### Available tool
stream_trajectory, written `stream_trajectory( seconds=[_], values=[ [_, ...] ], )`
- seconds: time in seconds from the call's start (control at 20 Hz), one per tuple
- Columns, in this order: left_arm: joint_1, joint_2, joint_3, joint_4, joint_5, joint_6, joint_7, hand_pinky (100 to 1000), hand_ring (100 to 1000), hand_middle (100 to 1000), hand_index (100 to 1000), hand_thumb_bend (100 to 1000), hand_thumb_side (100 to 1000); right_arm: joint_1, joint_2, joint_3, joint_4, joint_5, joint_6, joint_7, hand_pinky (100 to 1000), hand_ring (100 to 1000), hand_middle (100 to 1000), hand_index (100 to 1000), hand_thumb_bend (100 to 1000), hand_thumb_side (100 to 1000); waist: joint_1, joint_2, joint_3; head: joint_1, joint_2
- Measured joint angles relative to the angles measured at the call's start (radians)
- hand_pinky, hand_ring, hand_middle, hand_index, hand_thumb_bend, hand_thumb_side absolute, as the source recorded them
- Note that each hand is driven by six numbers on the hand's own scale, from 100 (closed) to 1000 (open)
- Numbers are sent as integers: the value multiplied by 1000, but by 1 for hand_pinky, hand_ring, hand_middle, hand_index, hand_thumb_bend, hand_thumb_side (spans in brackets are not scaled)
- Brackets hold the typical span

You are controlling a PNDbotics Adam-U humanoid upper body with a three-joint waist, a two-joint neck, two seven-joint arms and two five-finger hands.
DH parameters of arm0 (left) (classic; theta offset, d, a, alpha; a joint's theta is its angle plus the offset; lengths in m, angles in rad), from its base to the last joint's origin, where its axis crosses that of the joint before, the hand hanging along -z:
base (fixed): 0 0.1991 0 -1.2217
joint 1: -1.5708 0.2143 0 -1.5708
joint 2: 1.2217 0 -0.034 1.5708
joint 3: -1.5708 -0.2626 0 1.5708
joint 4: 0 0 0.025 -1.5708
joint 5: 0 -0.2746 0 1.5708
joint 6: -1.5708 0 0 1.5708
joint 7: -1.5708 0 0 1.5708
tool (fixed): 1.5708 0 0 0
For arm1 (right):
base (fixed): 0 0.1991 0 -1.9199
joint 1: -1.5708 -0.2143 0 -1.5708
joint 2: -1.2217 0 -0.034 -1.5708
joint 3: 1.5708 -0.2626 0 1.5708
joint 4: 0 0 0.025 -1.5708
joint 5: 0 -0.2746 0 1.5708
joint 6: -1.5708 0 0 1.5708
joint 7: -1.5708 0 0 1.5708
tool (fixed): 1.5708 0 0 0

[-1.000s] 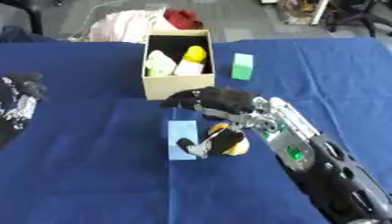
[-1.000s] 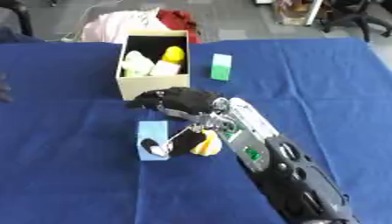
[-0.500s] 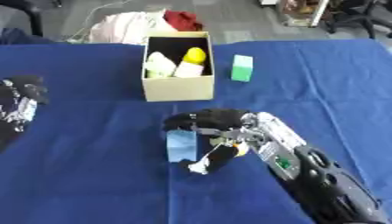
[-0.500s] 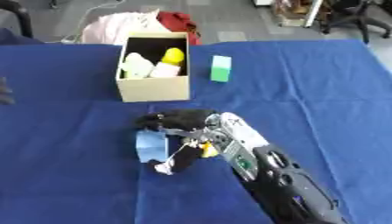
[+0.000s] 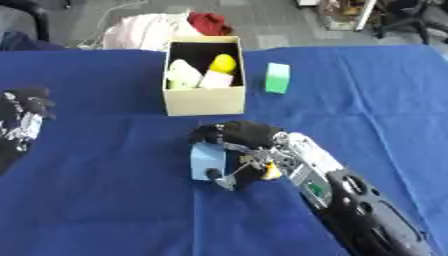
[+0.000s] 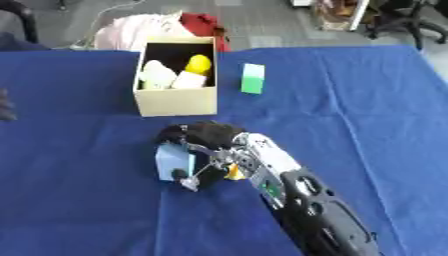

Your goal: Pick up objects on the table and place them in the box.

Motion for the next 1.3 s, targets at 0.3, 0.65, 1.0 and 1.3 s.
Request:
stream_trajectory(
  seconds=[0.3, 0.65, 1.0, 1.3],
  values=[
    [0, -3, 0, -1, 1, -1, -1, 870, 604, 605, 769, 100, 648, -85, -29, -22, -54, -54, 43, -34, 731, 582, 629, 905, 100, 100, 0, 0, 20, -6, 0],
    [-20, -33, -13, -8, 14, -6, -15, 874, 604, 604, 767, 100, 659, -193, -54, -124, 39, -51, 127, -92, 732, 589, 638, 898, 100, 100, -1, 0, 104, -48, -13],
    [-24, -65, -26, -8, 25, -6, -34, 876, 603, 601, 766, 100, 671, -231, -12, -281, 219, 128, 205, -282, 753, 680, 725, 909, 100, 101, -15, 1, 181, -90, -31],
    [-23, -76, -31, -7, 29, -6, -39, 877, 603, 601, 766, 100, 676, -237, 9, -340, 305, 241, 249, -349, 829, 827, 883, 983, 191, 359, -21, 1, 192, -102, -35]
  ],
)
